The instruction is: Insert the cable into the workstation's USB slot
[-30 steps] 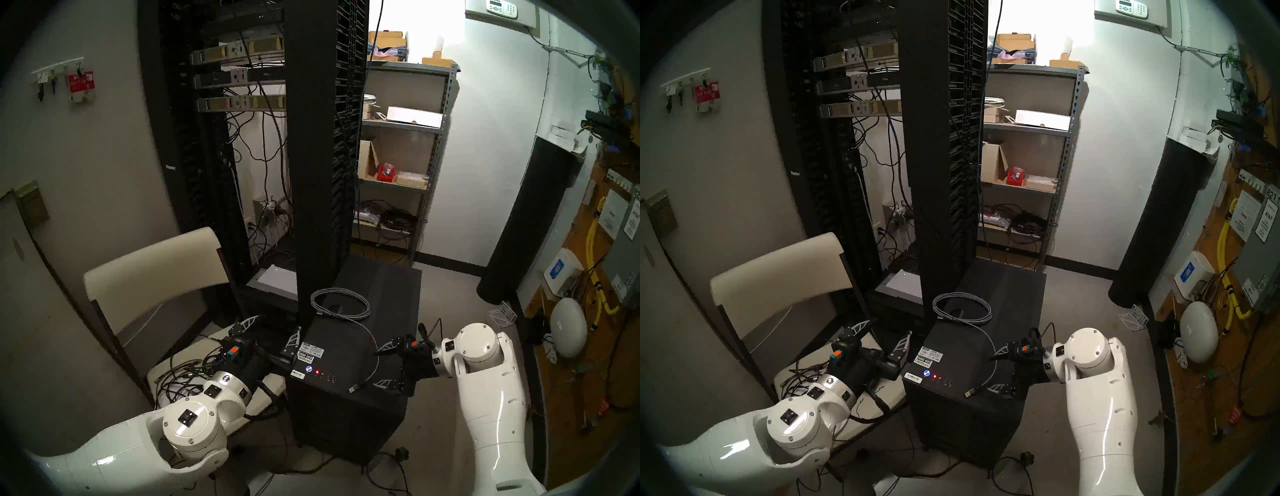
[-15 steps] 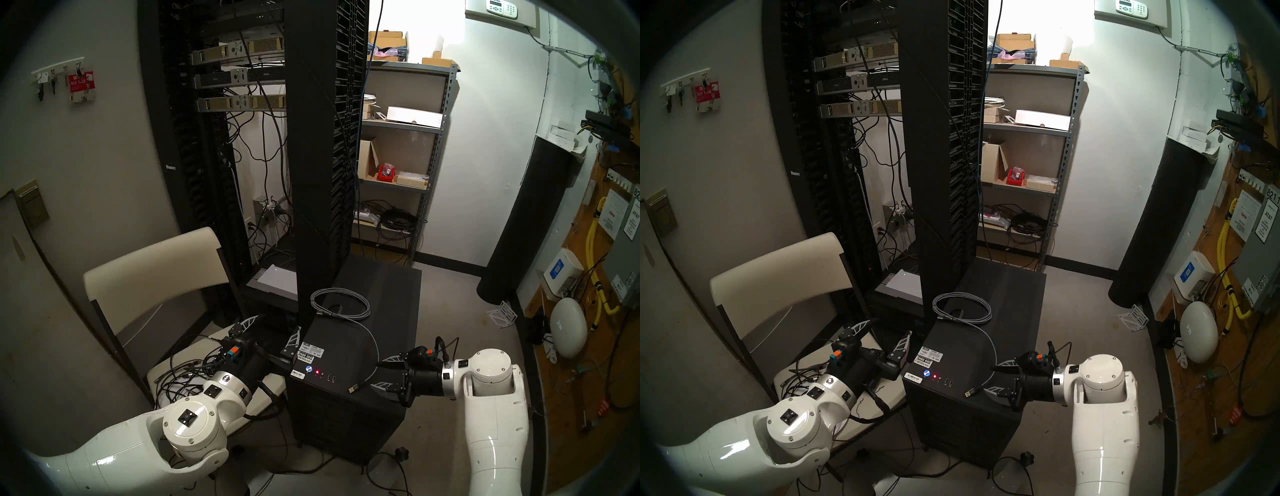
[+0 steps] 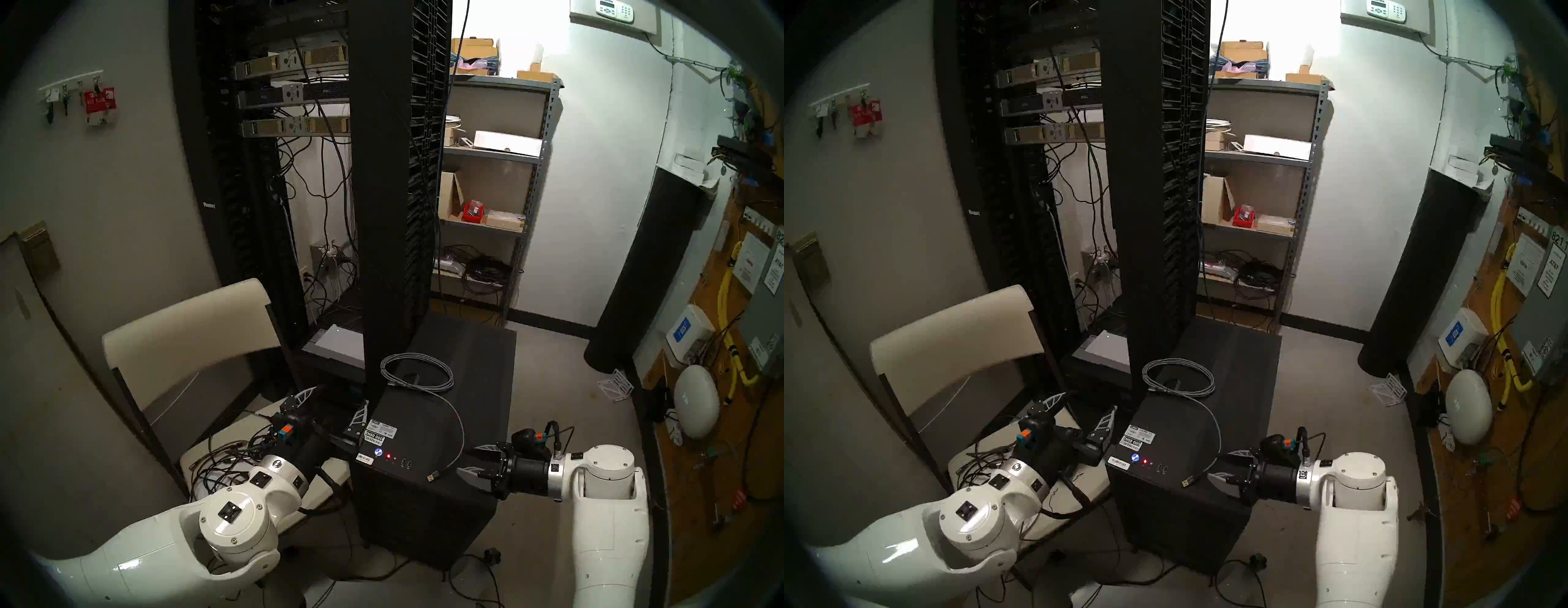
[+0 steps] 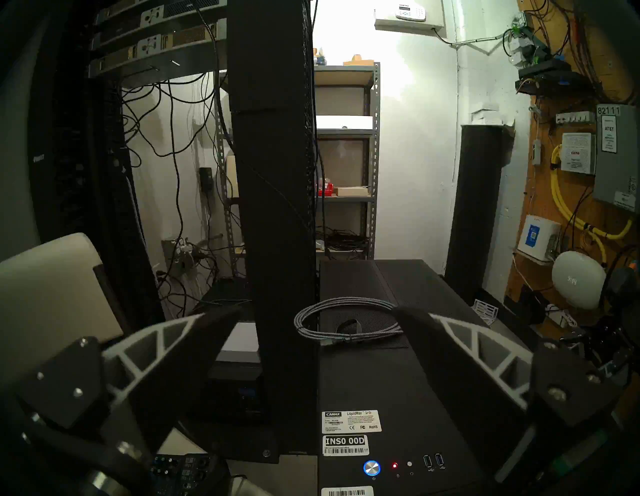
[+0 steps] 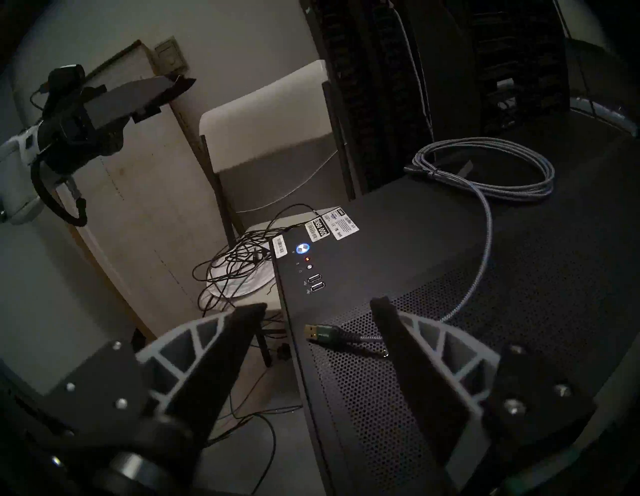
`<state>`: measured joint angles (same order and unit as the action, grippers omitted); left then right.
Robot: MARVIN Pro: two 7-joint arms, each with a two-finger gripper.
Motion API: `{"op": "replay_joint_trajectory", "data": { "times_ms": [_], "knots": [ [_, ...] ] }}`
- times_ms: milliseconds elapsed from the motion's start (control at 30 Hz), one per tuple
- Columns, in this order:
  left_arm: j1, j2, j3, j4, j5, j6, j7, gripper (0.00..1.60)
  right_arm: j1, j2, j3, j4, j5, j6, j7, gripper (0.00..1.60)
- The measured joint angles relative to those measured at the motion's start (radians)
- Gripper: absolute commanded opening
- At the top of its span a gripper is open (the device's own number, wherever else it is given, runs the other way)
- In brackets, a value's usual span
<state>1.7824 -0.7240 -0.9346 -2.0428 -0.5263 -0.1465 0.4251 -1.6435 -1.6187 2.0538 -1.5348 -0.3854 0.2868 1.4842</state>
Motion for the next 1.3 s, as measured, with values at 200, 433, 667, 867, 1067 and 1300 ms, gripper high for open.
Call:
{"op": "replay_joint_trajectory", "data": {
  "times_ms": [200, 433, 667, 867, 1067, 1300],
  "knots": [
    [0.0, 0.0, 0.0, 0.0, 0.0, 0.0, 0.0, 1.6, 0.021, -0.001, 0.044, 0.082, 0.015, 0.023, -0.004, 1.17],
    [0.0, 0.0, 0.0, 0.0, 0.0, 0.0, 0.0, 1.6, 0.059, 0.002, 0.109, 0.183, 0.051, 0.049, -0.004, 1.17],
    [0.0, 0.0, 0.0, 0.0, 0.0, 0.0, 0.0, 1.6, 0.102, 0.008, 0.142, 0.246, 0.082, 0.074, -0.006, 1.18],
    [0.0, 0.0, 0.0, 0.0, 0.0, 0.0, 0.0, 1.6, 0.152, 0.025, 0.152, 0.325, 0.098, 0.086, -0.019, 1.2],
    [0.0, 0.0, 0.0, 0.0, 0.0, 0.0, 0.0, 1.6, 0.196, 0.044, 0.142, 0.402, 0.102, 0.086, -0.021, 1.14],
    [0.0, 0.0, 0.0, 0.0, 0.0, 0.0, 0.0, 1.6, 0.253, 0.068, 0.128, 0.495, 0.103, 0.082, -0.021, 1.16]
  ]
}}
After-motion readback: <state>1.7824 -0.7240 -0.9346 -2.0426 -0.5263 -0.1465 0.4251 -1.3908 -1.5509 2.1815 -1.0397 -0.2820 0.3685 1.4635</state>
